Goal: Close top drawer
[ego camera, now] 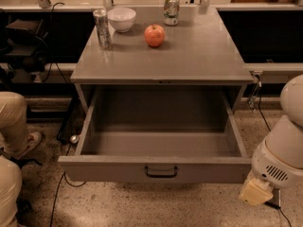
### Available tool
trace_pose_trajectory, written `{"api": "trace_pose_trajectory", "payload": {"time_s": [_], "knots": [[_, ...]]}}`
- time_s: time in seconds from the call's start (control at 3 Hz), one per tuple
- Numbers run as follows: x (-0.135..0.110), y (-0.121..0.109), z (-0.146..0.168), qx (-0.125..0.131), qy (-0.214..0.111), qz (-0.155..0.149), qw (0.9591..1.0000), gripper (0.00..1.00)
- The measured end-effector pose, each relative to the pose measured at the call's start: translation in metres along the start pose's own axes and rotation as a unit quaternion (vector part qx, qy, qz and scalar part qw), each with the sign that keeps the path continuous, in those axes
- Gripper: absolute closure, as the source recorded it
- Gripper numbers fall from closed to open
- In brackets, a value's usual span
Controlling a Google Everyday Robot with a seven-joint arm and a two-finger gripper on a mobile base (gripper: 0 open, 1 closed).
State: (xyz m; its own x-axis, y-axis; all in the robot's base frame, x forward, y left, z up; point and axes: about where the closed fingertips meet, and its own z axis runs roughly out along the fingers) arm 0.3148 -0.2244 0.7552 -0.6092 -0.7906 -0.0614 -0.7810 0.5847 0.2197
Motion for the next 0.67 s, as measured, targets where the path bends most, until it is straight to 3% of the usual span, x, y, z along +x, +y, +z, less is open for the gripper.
{"api": "trace_pose_trajectory", "payload": {"time_s": [0.33,0.67], "knots": [[0.001,0.001,0.002,0.000,-0.001,0.002,1.0000,0.95],[0.001,-0.004,0.022,-0.005,-0.014,0.006,0.9999,1.00]]}}
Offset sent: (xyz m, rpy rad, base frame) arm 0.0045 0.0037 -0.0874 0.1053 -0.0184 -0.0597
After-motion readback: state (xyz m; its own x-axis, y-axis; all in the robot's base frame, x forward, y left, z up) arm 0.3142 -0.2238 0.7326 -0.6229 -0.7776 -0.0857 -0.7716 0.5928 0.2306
